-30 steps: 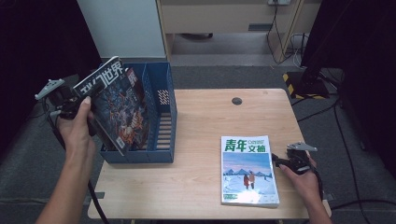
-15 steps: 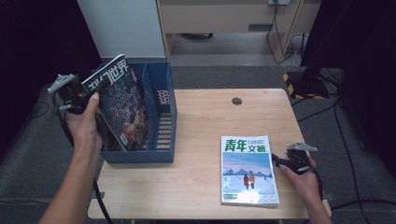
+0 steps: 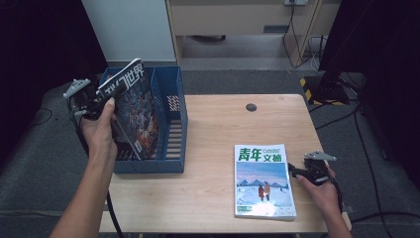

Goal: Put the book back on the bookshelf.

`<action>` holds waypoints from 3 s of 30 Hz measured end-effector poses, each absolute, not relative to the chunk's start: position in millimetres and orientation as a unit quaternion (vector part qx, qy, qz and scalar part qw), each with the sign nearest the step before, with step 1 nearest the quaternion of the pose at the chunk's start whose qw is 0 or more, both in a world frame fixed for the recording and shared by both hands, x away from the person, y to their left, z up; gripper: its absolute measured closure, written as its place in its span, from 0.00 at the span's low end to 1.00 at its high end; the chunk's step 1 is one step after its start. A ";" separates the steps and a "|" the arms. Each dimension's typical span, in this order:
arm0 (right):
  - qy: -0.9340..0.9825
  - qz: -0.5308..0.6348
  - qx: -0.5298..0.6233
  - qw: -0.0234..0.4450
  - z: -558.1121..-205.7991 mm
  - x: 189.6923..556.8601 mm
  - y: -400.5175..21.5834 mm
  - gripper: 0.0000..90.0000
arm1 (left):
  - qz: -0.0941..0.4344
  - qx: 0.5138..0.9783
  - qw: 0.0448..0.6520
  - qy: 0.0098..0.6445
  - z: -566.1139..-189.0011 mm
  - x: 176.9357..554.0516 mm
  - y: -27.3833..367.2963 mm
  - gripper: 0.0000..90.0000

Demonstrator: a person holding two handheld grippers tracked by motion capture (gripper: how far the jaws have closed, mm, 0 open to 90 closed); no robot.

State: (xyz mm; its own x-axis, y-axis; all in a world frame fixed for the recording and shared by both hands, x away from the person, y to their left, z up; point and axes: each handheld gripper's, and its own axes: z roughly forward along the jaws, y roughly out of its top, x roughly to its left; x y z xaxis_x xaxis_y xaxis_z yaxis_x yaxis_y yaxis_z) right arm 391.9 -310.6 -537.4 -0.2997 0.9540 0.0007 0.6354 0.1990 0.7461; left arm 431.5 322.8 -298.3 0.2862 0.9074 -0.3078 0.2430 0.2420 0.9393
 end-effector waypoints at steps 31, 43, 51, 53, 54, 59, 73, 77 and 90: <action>0.738 0.330 0.538 0.239 -537.2 392.2 -310.9 0.31 | 0.302 0.570 0.583 0.494 -320.1 449.9 298.2 0.91; 0.737 0.330 0.539 0.238 -537.2 392.1 -310.7 0.31 | 0.312 0.566 0.576 0.501 -325.1 453.6 300.5 0.91; 0.739 0.330 0.537 0.239 -537.2 392.3 -310.8 0.31 | 0.326 0.564 0.567 0.504 -321.2 448.6 309.0 0.91; 0.739 0.330 0.537 0.239 -537.2 392.3 -310.7 0.31 | 0.327 0.560 0.567 0.508 -320.8 447.5 311.2 0.91; 0.739 0.330 0.537 0.239 -537.2 392.3 -310.7 0.31 | 0.327 0.559 0.568 0.509 -320.7 447.2 312.6 0.91; 0.739 0.330 0.537 0.239 -537.2 392.3 -310.7 0.31 | 0.332 0.557 0.563 0.513 -320.1 444.9 317.4 0.91; 0.739 0.330 0.537 0.238 -537.2 392.3 -310.7 0.31 | 0.340 0.548 0.557 0.523 -320.2 441.9 324.9 0.91; 0.739 0.330 0.537 0.239 -537.2 392.3 -310.7 0.31 | 0.340 0.552 0.554 0.522 -322.4 445.2 319.0 0.91; 0.739 0.330 0.537 0.239 -537.2 392.3 -310.8 0.31 | 0.340 0.552 0.548 0.528 -336.8 456.0 302.5 0.91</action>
State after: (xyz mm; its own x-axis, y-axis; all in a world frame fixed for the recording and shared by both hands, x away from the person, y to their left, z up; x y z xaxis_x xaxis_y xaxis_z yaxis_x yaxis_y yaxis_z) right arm 392.3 -310.8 -537.2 -0.3092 0.9510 0.0016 0.6362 0.2056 0.7436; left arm 456.0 302.5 -336.8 0.2107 0.9561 -0.2037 0.2117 0.1588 0.9644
